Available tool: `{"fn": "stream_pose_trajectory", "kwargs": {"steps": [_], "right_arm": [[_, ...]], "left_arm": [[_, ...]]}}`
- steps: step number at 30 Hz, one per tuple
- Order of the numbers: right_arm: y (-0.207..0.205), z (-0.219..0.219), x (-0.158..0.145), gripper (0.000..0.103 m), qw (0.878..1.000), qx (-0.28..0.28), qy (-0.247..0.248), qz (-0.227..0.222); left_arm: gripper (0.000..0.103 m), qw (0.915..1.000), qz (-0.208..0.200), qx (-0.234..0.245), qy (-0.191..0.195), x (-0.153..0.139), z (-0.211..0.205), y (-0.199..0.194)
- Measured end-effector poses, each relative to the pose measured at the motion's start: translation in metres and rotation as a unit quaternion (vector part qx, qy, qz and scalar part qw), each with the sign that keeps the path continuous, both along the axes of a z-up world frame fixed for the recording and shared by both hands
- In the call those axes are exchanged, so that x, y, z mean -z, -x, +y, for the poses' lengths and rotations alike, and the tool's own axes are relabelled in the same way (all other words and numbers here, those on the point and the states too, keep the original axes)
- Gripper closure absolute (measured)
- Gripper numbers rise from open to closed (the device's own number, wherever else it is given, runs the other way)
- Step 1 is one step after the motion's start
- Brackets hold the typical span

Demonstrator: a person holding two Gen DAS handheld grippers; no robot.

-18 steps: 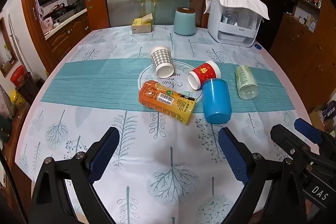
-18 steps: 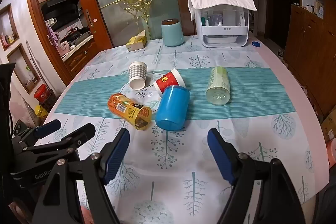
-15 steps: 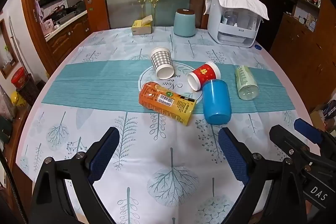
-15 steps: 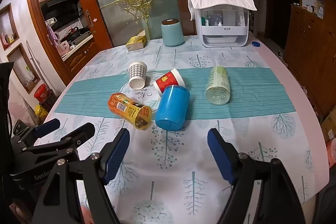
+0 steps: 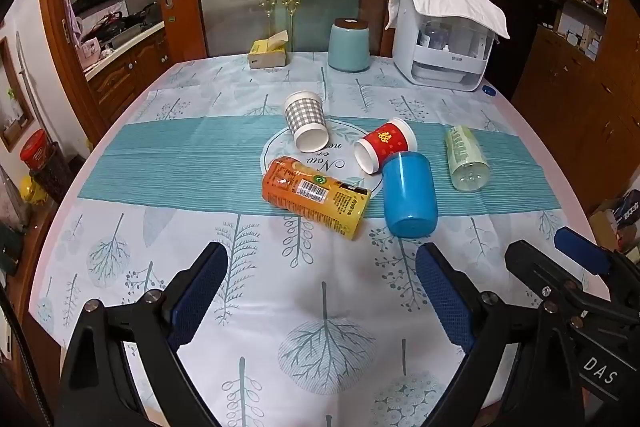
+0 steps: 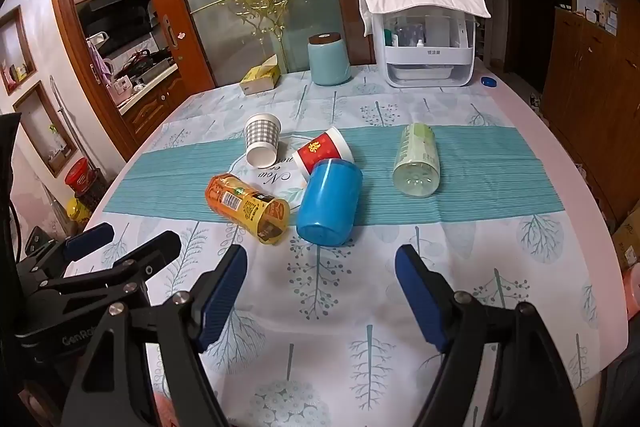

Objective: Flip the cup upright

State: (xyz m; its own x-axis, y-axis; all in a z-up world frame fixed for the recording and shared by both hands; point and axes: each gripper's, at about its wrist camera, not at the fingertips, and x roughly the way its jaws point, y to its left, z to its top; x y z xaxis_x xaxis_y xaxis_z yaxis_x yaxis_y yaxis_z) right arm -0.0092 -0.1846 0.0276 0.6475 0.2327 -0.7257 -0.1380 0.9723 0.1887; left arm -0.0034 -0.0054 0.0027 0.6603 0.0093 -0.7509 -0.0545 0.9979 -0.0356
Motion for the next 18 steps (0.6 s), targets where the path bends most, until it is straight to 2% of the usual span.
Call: {"fn": "stream_pose_trajectory", "kwargs": {"steps": [18], "right_arm": [[-0.0006, -0.0011, 0.0032, 0.026, 1.000, 0.000, -0.001, 0.002]], "left_arm": [[0.009, 1.0000, -0.005, -0.002, -0.006, -0.0021, -0.0022, 0.0026]]}}
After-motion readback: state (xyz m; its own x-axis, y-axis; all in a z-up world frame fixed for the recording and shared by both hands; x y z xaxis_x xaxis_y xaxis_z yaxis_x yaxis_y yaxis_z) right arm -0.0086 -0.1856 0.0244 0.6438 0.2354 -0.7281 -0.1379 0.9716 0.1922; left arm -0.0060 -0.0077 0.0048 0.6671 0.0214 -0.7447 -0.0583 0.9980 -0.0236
